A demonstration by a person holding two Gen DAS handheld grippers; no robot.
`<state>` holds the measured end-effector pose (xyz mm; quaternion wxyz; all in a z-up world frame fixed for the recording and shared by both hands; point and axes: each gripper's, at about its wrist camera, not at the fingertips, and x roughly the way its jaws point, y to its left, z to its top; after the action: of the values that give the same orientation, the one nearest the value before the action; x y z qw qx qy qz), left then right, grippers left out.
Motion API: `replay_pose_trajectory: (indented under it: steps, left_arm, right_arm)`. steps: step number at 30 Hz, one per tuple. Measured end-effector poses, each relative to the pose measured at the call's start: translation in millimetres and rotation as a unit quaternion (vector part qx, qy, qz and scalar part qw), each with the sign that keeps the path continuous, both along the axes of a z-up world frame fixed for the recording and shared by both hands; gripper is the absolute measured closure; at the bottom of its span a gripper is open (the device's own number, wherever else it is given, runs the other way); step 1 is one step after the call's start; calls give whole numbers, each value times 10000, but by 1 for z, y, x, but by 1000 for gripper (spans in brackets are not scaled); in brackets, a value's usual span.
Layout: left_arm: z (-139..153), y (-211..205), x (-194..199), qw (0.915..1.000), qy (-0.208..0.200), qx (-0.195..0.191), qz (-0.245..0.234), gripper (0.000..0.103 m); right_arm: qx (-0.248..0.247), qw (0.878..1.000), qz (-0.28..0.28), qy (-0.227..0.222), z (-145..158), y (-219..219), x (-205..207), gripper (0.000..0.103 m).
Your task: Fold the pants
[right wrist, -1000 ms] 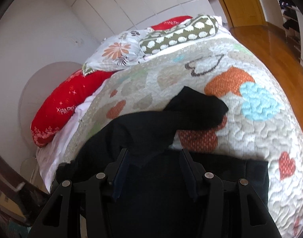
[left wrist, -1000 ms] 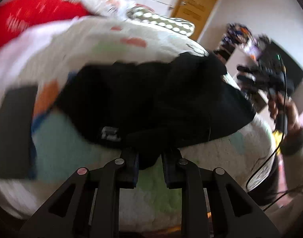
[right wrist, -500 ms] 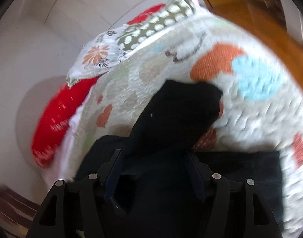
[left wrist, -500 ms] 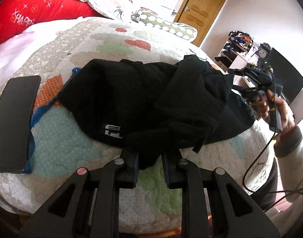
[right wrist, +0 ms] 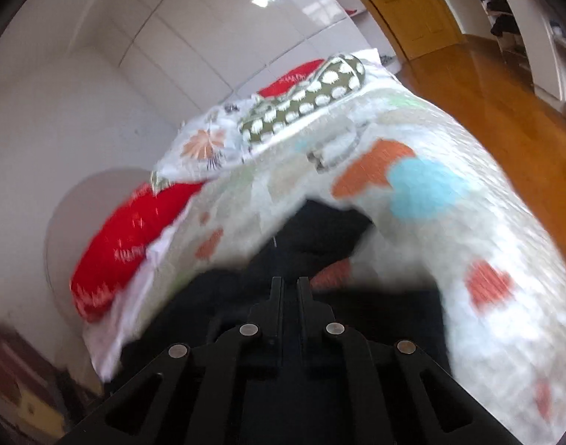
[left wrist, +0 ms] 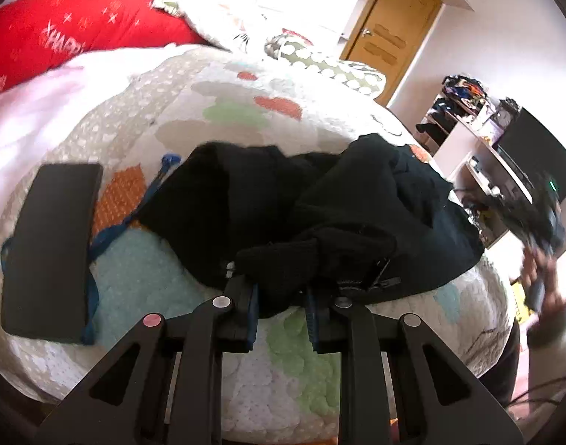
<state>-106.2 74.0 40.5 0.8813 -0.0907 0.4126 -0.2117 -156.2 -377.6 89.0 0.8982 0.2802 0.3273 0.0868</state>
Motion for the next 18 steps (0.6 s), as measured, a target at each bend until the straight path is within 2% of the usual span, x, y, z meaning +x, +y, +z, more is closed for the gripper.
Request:
replay_pose_trajectory:
  steps: [3, 6, 7, 8, 9, 10, 13, 16, 18]
  left_arm:
    - [-10, 1, 1, 9998, 141, -113, 119, 83]
    - [-7, 1, 0, 9995, 160, -171, 188, 83]
    - [-7, 0, 0, 9996, 162, -152, 188, 83]
    - [-6, -1, -1, 9997, 165, -104, 178, 83]
    - [-6, -2, -1, 9997, 160, -74, 164, 83]
    - [-6, -3, -1, 9998, 151, -46, 148, 83]
    - [-7, -3, -1, 9998, 152, -46, 140, 83]
    - [-8, -3, 1, 9997, 172, -67, 143, 82]
    - [-7, -3, 1, 9997, 179, -56, 141, 82]
  right_arm:
    - [-18, 9993, -219, 303, -17, -10, -13, 97]
    - [575, 9960, -334, 589, -33, -23, 2, 92]
    - [696, 9956, -283, 561, -34, -24, 11, 82]
    - [700, 9956, -280, 555, -34, -25, 18, 64]
    - [696, 9957, -302, 526, -33, -23, 28, 57]
    - [723, 9959, -277, 476, -31, -22, 38, 54]
    - [722, 9951, -309, 607, -32, -17, 74, 54]
    - [878, 9921, -289, 853, -49, -15, 110, 54]
    - [888, 9935, -320, 645, -50, -15, 118, 71]
